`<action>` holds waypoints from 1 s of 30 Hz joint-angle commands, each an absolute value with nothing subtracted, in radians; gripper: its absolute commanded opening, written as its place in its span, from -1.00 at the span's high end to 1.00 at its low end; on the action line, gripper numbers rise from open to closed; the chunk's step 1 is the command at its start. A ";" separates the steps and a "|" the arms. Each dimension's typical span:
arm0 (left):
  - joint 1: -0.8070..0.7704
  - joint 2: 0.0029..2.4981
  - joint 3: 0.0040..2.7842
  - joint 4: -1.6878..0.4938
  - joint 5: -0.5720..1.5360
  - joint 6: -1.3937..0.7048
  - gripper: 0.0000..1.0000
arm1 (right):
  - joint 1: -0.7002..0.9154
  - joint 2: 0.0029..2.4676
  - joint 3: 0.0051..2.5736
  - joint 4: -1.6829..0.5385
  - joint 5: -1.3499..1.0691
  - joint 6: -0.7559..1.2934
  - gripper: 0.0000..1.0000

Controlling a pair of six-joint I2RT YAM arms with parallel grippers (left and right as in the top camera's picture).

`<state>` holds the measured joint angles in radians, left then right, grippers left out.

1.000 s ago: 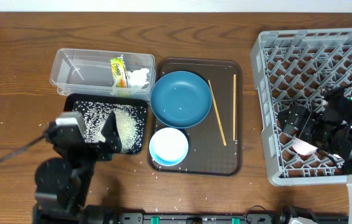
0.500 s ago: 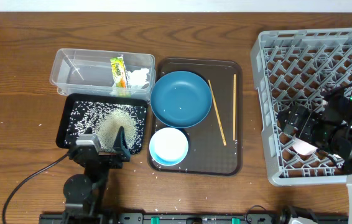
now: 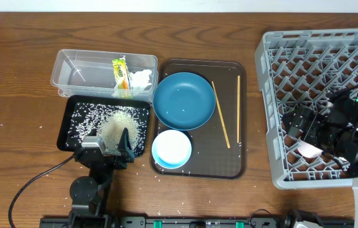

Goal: Sort waste into correct bins and load items into the dishwasher rack

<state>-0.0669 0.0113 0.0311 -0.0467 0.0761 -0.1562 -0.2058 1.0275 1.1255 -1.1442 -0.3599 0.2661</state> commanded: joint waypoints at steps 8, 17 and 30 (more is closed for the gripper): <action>-0.063 0.004 0.004 -0.060 0.089 -0.143 -0.86 | -0.189 1.028 1.129 -1.145 -0.366 0.253 -0.98; -0.063 0.004 0.004 -0.060 0.089 -0.143 -0.86 | -0.189 1.028 1.129 -1.114 -0.434 0.226 -0.98; -0.063 0.004 0.004 -0.060 0.089 -0.143 -0.86 | 0.348 1.246 1.129 -0.776 -0.447 0.220 -0.98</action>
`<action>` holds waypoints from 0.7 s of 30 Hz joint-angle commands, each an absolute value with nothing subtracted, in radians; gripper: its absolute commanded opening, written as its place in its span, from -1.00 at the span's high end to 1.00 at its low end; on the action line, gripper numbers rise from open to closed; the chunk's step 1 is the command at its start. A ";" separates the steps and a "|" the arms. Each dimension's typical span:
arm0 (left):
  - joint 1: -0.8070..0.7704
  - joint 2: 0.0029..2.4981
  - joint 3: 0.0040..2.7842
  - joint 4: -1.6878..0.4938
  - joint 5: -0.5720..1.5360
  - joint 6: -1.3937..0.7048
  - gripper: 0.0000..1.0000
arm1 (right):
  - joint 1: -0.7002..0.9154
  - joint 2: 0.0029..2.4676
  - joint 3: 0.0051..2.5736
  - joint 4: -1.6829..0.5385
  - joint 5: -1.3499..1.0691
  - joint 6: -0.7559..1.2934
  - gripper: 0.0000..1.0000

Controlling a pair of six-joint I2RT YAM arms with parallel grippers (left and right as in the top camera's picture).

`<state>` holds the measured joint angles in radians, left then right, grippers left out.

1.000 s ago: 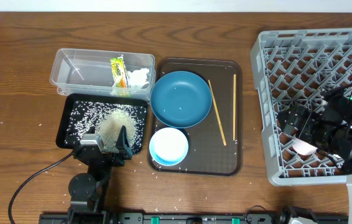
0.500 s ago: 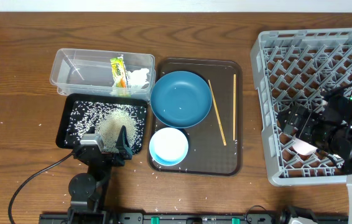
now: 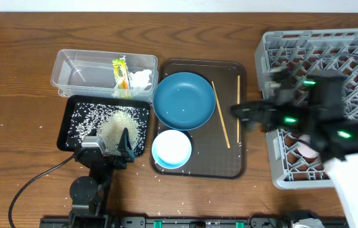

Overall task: Sort waste into correct bins and load items into the dishwasher rack
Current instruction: 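Grasp the teal plate rim with the right gripper and lift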

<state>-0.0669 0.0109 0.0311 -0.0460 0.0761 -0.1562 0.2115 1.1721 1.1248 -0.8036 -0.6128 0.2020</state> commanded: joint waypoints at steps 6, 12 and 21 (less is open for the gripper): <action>-0.063 0.004 0.004 -0.060 0.089 -0.143 -0.86 | 0.502 1.440 1.129 -0.622 -0.273 0.374 -0.98; -0.063 0.004 0.004 -0.060 0.089 -0.143 -0.86 | 0.472 1.634 1.129 -0.500 -0.113 0.602 -0.69; -0.063 0.004 0.004 -0.060 0.089 -0.143 -0.86 | 0.418 1.832 1.129 -0.405 -0.208 0.617 -0.07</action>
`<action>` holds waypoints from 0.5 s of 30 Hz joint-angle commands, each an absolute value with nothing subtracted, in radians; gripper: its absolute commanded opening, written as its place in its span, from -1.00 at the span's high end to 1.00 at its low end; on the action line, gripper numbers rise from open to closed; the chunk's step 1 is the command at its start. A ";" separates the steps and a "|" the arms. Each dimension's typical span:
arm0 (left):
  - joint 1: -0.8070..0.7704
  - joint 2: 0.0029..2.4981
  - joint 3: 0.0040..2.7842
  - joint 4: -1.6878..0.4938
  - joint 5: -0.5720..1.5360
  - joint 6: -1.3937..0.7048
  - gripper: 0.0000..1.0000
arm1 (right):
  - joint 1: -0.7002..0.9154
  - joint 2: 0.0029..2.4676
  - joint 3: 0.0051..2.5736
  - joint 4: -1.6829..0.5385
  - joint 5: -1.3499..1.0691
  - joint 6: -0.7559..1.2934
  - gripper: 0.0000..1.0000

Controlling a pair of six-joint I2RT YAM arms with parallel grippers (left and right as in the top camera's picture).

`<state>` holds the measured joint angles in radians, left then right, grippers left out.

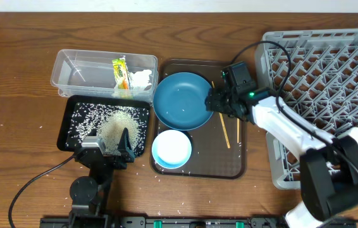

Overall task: Sort waste into correct bins and load items into the dishwasher rack
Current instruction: 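Grasp the teal plate rim with the right gripper and lift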

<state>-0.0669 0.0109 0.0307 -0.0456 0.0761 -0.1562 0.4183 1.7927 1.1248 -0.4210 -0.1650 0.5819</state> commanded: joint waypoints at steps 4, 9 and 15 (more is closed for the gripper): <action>-0.063 0.004 0.004 -0.060 0.089 -0.143 -0.86 | 0.433 1.866 1.129 -0.391 -0.214 0.632 0.62; -0.063 0.004 0.004 -0.060 0.089 -0.143 -0.86 | 0.401 1.832 1.133 -0.395 -0.213 0.632 0.97; -0.063 0.004 0.004 -0.060 0.089 -0.143 -0.87 | 0.329 1.668 1.134 -0.502 -0.043 0.606 0.97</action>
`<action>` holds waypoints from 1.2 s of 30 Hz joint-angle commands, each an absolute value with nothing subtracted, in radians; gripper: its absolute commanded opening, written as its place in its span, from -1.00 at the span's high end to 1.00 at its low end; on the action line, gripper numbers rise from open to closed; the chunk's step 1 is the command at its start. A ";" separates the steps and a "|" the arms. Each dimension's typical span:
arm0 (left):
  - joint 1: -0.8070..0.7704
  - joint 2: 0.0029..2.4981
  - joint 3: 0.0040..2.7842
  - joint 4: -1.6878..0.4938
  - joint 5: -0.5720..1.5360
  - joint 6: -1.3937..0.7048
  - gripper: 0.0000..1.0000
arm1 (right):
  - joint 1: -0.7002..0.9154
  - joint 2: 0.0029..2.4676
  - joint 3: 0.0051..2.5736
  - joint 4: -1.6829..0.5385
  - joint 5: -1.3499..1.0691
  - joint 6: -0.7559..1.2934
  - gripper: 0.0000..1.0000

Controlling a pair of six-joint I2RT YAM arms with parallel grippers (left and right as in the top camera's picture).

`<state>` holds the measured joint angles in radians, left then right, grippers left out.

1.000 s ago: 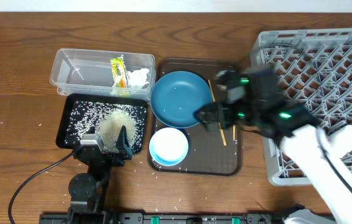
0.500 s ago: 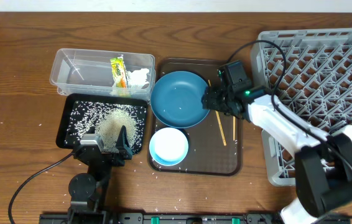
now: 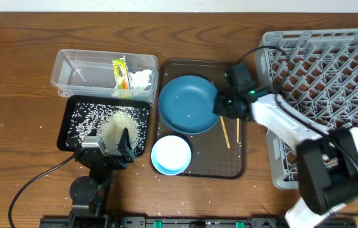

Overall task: Sort waste into correct bins and load items into the dishwasher rack
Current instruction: 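Grasp the teal plate rim with the right gripper and lift, then move the teal plate into the grey rack and stand it upright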

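Observation:
The blue plate (image 3: 185, 106) lies on the far half of the brown tray (image 3: 199, 170). My right gripper (image 3: 221, 106) is at the plate's right rim, and its jaws look closed on that rim. A white bowl (image 3: 170, 154) sits at the tray's front left, touching the plate's near edge. Two wooden chopsticks (image 3: 238, 100) lie along the tray's right side, one partly under the right arm. The grey dishwasher rack (image 3: 331, 69) stands at the right. My left gripper (image 3: 110, 144) rests open over the near edge of the black tray of rice (image 3: 81, 120).
A clear bin (image 3: 78, 71) at the back left holds a yellow-green wrapper (image 3: 121, 74) and crumpled white tissue (image 3: 142, 78). Loose rice grains are scattered on the wooden table around the black tray. The right arm crosses the rack's left edge.
The blue plate has shifted a little to the right and toward the front with my right gripper at its rim. The white bowl has slid slightly toward the tray's front edge. The left arm is unchanged.
My right gripper was over the front of the rack, by a pale item lying in it. Then it was above the tray's right edge. Half a second ago it reached the blue plate's right rim; now the plate has moved slightly with it.

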<state>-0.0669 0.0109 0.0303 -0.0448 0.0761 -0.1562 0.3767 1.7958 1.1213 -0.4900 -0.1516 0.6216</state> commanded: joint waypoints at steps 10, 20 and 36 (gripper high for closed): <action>-0.063 0.004 0.004 -0.060 0.089 -0.143 -0.87 | 0.273 1.259 1.134 -0.617 0.736 0.354 0.98; -0.063 0.004 0.004 -0.060 0.089 -0.143 -0.87 | 0.210 1.290 1.133 -0.248 1.397 -0.130 0.99; -0.063 0.004 0.004 -0.060 0.089 -0.143 -0.87 | 0.020 1.670 1.133 0.228 1.375 -0.720 0.97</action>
